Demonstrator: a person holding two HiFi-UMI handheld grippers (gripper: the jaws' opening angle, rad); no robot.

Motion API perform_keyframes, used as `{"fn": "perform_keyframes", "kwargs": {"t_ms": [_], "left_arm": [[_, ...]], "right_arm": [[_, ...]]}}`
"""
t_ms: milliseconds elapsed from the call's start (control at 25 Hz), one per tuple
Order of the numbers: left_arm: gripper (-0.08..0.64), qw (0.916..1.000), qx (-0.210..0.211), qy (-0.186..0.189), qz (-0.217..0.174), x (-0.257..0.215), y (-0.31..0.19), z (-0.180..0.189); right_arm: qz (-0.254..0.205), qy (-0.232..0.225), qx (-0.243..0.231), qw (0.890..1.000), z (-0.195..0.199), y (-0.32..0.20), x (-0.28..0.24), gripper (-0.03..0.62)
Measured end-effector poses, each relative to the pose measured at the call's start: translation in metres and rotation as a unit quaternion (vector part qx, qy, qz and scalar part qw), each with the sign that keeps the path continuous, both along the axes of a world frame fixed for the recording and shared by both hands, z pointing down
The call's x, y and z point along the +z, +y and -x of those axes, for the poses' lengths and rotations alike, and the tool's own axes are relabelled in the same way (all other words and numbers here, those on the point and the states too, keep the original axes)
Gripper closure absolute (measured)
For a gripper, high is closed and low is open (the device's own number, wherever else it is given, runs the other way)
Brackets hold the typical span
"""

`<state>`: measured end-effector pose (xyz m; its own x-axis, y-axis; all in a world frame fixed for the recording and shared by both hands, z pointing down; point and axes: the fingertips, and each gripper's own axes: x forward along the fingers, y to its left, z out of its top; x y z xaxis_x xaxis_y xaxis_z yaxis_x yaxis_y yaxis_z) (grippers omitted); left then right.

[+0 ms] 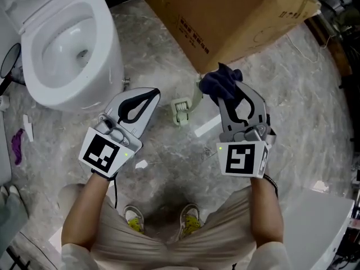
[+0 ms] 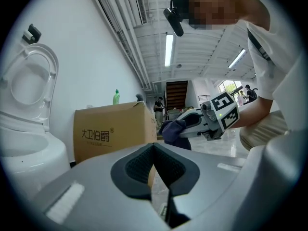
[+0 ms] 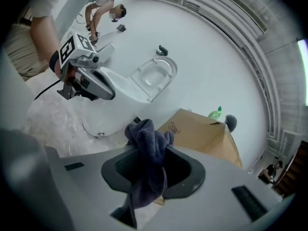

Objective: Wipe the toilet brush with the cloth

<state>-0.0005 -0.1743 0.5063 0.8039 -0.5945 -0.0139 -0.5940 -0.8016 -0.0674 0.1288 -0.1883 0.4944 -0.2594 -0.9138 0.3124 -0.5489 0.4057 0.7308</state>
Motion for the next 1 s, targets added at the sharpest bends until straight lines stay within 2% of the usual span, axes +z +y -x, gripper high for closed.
{"fn": "perform_keyframes", "kwargs": {"t_ms": [120, 200, 280, 400, 480, 560, 680, 800, 1000], "left_arm": [[0.561, 0.9999, 0.003, 0.013, 0.000, -0.004, 0.003, -0.001], [0.561, 0.9999, 0.011, 0.004, 0.001, -0.001, 0.008, -0.001], [0.561, 0.9998, 0.018, -0.009, -0.003, 0.004, 0.008, -0.003], [0.561, 0.9998, 0.019, -0.004, 0.002, 0.008, 0.005, -0.005], [0.561, 0.9998, 0.018, 0.002, 0.009, 0.009, 0.004, -0.003], [0.561, 0.9997, 0.019, 0.006, 0.014, 0.009, 0.004, -0.002], [0.561, 0.9996, 0.025, 0.006, 0.014, 0.011, 0.005, -0.002], [0.561, 0.9995, 0.029, 0.002, 0.016, 0.016, 0.006, -0.002], [0.561, 0.9992, 0.030, 0.005, 0.025, 0.021, 0.004, -0.002]], "right_arm": [[-0.011, -0.005, -0.003, 1.000, 0.013, 0.001, -0.004, 0.478], [-0.031, -0.011, 0.012, 0.999, 0.015, 0.000, -0.007, 0.477], [-0.081, -0.014, 0.034, 0.996, 0.010, -0.005, -0.022, 0.479], [-0.167, -0.016, 0.061, 0.984, 0.004, -0.005, -0.054, 0.479], [-0.183, -0.011, 0.049, 0.982, 0.012, -0.001, -0.057, 0.479], [-0.161, 0.004, 0.019, 0.987, 0.028, 0.001, -0.044, 0.479], [-0.101, 0.033, -0.011, 0.994, 0.044, 0.000, -0.011, 0.480], [-0.044, 0.050, -0.009, 0.998, 0.044, 0.002, 0.020, 0.479], [0.026, 0.065, -0.013, 0.997, 0.042, 0.012, 0.061, 0.479]]}}
